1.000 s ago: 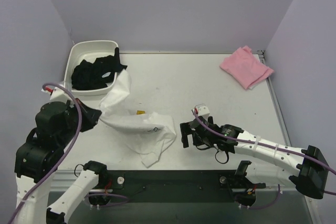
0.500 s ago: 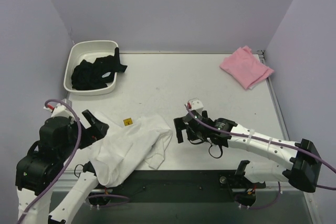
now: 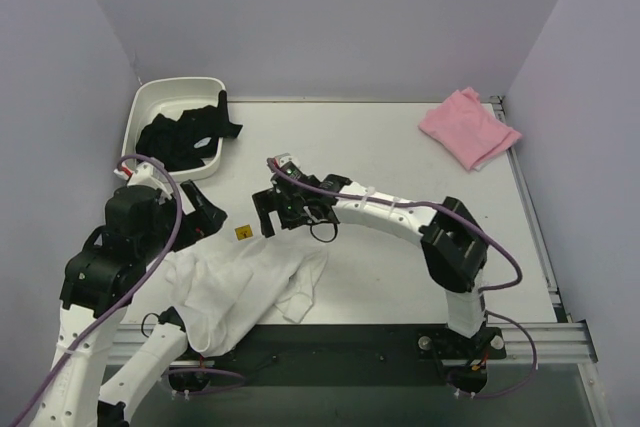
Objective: Fold and stack the t-shirts
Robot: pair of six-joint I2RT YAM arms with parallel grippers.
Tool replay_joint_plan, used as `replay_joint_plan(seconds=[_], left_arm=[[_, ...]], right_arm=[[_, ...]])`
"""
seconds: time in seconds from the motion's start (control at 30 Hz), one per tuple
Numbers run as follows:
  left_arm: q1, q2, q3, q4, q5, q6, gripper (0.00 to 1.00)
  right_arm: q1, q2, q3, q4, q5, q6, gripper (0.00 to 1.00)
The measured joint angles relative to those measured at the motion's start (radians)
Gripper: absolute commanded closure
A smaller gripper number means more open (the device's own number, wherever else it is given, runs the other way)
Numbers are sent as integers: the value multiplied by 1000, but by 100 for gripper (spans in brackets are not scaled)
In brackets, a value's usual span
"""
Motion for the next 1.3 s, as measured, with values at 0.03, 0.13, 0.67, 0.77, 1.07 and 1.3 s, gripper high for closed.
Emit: replay_joint_plan(seconds=[0.03,0.13,0.67,0.77,1.07,1.3], left_arm=[[0,-2,0,2,0,5,3],[0,-12,0,2,-2,15,3],[0,-32,4,-5,2,61,3],[0,-35,3,-4,2,62,3],[0,-58,-11,-5,2,71,3],[0,-64,-17,-6,-5,91,3]], right_arm=[[-3,44,29,3,-19,-5,0],[-5,154,106,-3,-56,-18,0],[-57,309,203,-13,-109,-56,13],[-56,313,192,-13,-98,-64,14],[-26,354,236,-31,-10,-90,48],[-20,372,244,-18,56,-91,100]])
